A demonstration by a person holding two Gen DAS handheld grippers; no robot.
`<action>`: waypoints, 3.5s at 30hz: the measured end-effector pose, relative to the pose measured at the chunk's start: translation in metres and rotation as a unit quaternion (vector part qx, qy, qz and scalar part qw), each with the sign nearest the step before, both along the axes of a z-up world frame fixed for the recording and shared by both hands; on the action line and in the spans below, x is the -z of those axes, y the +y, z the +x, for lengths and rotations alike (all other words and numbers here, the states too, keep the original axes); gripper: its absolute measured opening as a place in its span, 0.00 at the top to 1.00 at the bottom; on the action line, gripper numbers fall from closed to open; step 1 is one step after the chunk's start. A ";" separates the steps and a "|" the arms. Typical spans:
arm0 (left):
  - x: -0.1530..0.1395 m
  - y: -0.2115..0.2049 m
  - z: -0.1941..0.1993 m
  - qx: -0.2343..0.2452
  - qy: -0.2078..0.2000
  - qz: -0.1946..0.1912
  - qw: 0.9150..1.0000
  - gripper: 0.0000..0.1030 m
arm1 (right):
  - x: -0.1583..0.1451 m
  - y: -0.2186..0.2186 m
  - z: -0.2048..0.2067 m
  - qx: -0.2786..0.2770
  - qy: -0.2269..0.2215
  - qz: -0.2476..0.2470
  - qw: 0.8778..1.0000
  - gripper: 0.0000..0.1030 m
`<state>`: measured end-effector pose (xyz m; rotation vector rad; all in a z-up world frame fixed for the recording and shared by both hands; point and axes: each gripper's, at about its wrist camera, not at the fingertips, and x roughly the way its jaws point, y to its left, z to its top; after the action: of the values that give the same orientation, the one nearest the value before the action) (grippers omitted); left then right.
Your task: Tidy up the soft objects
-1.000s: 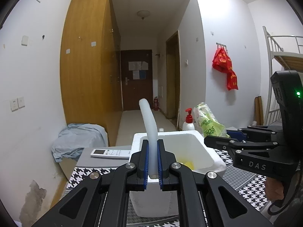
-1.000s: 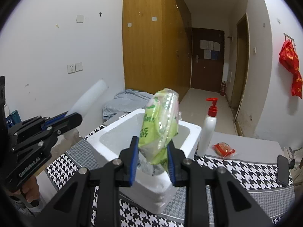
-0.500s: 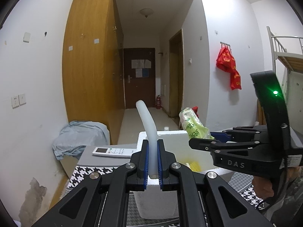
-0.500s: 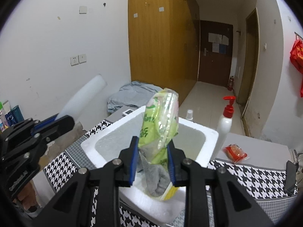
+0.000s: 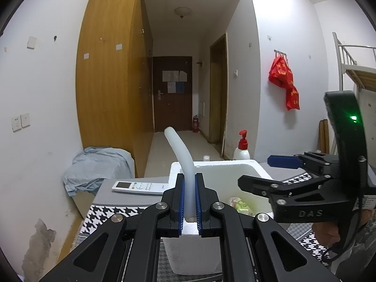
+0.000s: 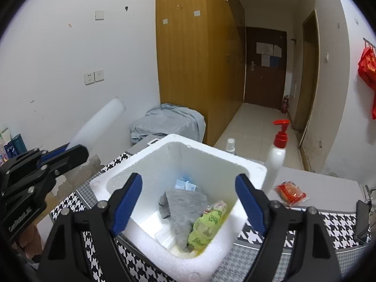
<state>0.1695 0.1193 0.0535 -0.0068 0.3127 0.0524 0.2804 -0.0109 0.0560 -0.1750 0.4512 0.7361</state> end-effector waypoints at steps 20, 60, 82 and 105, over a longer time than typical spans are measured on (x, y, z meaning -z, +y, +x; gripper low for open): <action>0.006 -0.026 0.039 0.043 0.030 0.000 0.999 0.91 | 0.001 -0.058 -0.003 0.049 0.006 0.029 0.998 0.08; 0.005 -0.029 0.050 0.008 0.020 -0.008 1.000 0.09 | 0.006 -0.104 -0.018 0.082 -0.006 0.045 0.996 0.08; -0.014 -0.055 -0.046 -0.014 -0.038 0.009 0.999 0.01 | -0.006 -0.118 -0.082 0.095 -0.070 0.070 0.991 0.05; -0.006 -0.079 -0.123 -0.009 -0.089 0.011 0.996 0.01 | -0.005 -0.136 -0.167 0.117 -0.139 0.082 0.980 0.05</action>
<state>0.0460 0.0406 0.0599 0.0069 0.1334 0.0723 0.1137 -0.1466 0.0607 -0.0671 0.1401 0.5050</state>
